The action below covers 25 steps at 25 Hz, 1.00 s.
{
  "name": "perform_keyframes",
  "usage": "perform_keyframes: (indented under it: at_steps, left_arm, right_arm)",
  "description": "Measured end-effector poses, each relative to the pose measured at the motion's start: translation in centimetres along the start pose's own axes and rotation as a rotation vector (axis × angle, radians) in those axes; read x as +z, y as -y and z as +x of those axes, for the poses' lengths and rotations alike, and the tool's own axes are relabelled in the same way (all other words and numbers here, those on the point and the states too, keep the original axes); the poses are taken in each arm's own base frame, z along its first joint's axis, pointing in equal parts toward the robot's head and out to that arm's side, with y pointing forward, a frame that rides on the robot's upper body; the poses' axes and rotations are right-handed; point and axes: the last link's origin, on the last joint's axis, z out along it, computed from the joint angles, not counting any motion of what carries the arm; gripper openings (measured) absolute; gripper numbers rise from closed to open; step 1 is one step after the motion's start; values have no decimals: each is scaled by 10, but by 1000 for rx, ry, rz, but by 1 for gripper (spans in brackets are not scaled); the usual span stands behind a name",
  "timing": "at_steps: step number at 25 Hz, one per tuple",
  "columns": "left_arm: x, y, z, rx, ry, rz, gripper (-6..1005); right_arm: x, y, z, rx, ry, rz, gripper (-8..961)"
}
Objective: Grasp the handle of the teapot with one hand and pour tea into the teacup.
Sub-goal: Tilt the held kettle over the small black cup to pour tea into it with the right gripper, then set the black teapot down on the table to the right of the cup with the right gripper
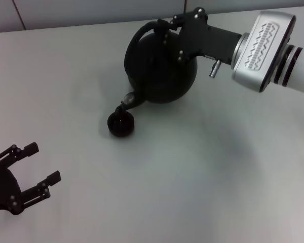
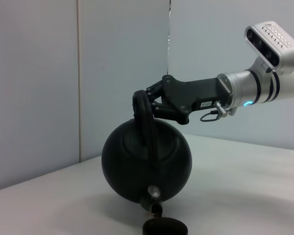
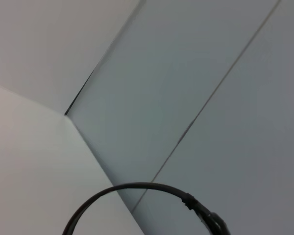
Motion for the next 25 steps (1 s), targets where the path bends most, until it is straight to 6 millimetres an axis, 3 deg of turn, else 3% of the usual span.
perform_keyframes:
  at_steps: [7, 15, 21, 25]
  left_arm:
    - [-1, 2, 1, 3, 3, 4, 805]
    - [2, 7, 3, 14, 8, 5, 805]
    - [4, 8, 3, 18, 9, 4, 805]
    - [4, 8, 4, 19, 9, 3, 805]
  right_arm:
    - [-5, 5, 1, 145, -1, 10, 85]
    - [-27, 12, 10, 369, 18, 103, 84]
    - [-49, 2, 22, 565, 57, 227, 83]
    - [-53, -3, 25, 615, 58, 239, 85]
